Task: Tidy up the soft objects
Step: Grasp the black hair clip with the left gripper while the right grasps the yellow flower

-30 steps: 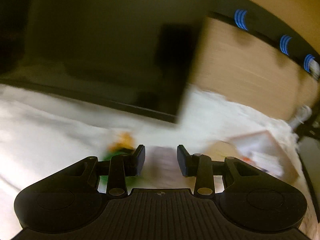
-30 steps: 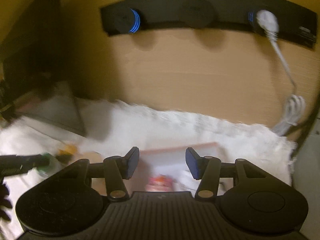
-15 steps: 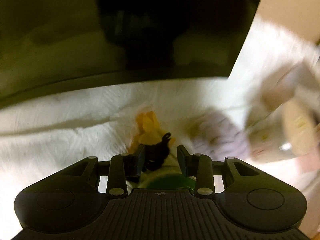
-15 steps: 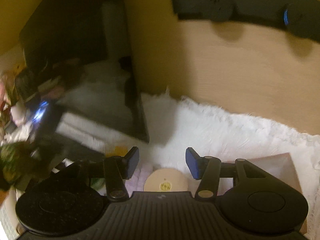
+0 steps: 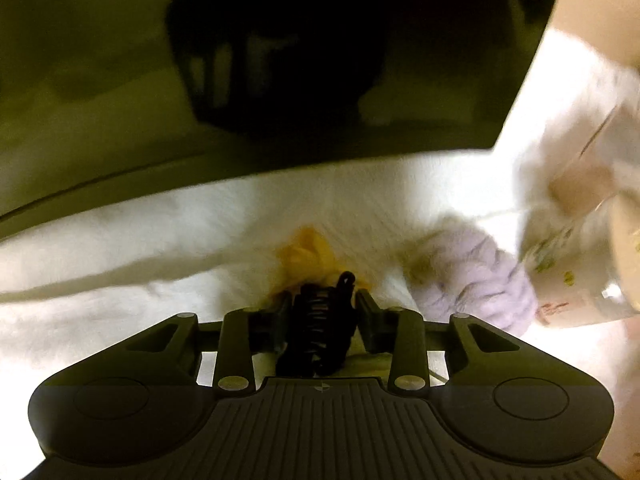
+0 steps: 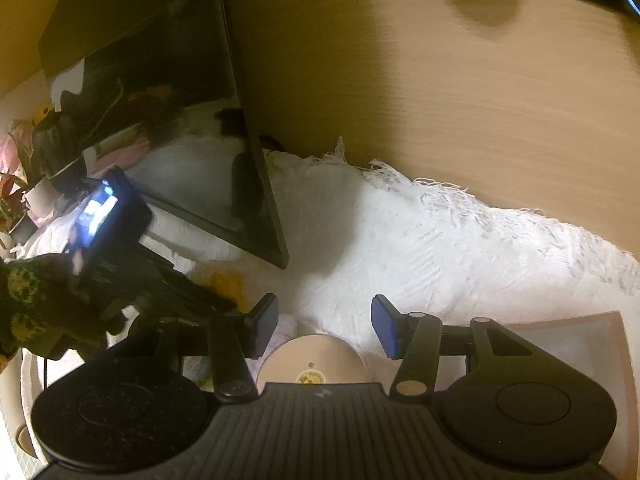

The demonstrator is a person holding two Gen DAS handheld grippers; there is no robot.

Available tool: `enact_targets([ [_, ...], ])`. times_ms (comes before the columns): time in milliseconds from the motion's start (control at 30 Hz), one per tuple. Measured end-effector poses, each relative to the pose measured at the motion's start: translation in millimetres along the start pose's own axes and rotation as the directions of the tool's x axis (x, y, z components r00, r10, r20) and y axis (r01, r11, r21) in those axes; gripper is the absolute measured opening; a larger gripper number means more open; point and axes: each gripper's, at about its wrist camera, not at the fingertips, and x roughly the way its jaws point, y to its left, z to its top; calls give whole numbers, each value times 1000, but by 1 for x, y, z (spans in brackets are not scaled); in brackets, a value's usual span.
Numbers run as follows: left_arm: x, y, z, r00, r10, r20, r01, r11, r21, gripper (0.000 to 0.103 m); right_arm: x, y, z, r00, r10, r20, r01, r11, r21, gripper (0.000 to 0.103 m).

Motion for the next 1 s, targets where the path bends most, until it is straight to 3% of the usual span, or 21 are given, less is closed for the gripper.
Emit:
enact_targets([
  [67, -19, 17, -8, 998, -29, 61, 33, 996, -79, 38, 3, 6, 2, 1000, 6, -3, -6, 1000, -18, 51],
  [200, -56, 49, -32, 981, -4, 192, 47, 974, -223, 38, 11, 24, 5, 999, 45, -26, -46, 998, -30, 51],
  [333, -78, 76, -74, 962, 15, 274, 92, 924, -371, 38, 26, 44, 13, 991, 103, -83, -104, 995, -6, 51],
  [467, -87, 80, -114, 956, 40, 291, 103, 882, -460, 38, 62, 62, 29, 968, 164, -187, -151, 985, 83, 50],
  [533, -92, 78, -134, 955, 41, 295, 115, 863, -492, 38, 86, 73, 33, 953, 173, -248, -146, 981, 124, 43],
  [833, -101, 77, -200, 949, 17, 316, 180, 791, -584, 38, 168, 106, 35, 946, 11, -324, -2, 1000, 28, 41],
  [1000, -96, 74, -205, 955, 39, 295, 155, 780, -606, 38, 190, 104, 29, 929, 28, -368, -9, 999, 53, 42],
])
